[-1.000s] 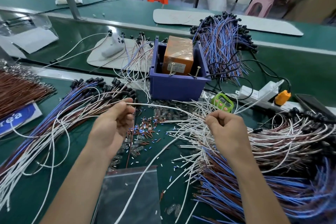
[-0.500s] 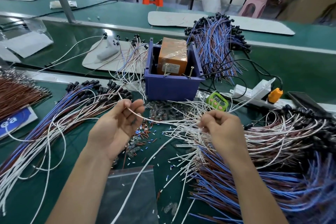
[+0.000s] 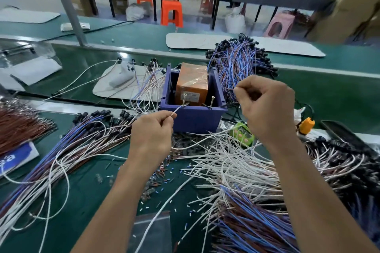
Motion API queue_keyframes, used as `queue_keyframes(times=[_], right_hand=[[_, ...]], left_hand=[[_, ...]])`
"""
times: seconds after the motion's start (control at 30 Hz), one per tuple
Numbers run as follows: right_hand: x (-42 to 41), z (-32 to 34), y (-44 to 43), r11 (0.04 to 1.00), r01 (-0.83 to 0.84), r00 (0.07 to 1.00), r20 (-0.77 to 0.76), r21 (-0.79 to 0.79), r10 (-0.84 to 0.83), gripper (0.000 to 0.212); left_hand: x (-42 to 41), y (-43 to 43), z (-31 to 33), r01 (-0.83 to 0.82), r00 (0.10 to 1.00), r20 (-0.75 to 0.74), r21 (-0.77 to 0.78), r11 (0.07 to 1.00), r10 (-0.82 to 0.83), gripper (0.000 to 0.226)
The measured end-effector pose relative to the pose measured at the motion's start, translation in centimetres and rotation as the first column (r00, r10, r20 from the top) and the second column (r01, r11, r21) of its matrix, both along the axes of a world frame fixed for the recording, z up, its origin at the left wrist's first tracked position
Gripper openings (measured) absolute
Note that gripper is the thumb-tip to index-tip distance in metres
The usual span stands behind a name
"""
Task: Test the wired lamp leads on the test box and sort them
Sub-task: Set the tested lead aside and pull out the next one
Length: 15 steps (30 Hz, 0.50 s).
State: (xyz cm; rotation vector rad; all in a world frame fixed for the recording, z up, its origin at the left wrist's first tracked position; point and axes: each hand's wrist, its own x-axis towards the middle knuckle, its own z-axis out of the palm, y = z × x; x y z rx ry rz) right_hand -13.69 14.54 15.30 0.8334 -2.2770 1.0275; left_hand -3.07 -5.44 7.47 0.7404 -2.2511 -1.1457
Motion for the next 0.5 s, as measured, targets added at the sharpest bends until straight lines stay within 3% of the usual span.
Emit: queue_keyframes(times=[0.07,0.17,0.5], right_hand=[[-0.3,0.0,-0.4,0.997,-0.024,1.0,-0.01,0.077,0.025,0.008],[-0.5,-0.8,-0.5,0.992,-0.028,0.999,0.019,0.122,0.025,0.008],[-0.5,-2.6,-0.4,0.989,-0.024,0.998,0.06,0.149,0.016,0.005]], left_hand=[[-0.3,0.2,0.5,-0.017,0.999,0.036,-0.087,0.996,0.02,0.019],[-0.6,0.2,0.6,-0.015,0.998,0.065,-0.084,0.996,0.02,0.009],[-1.0,0.6,-0.1,-0.056,0.997,-0.05,-0.05,0.997,0.053,0.02]])
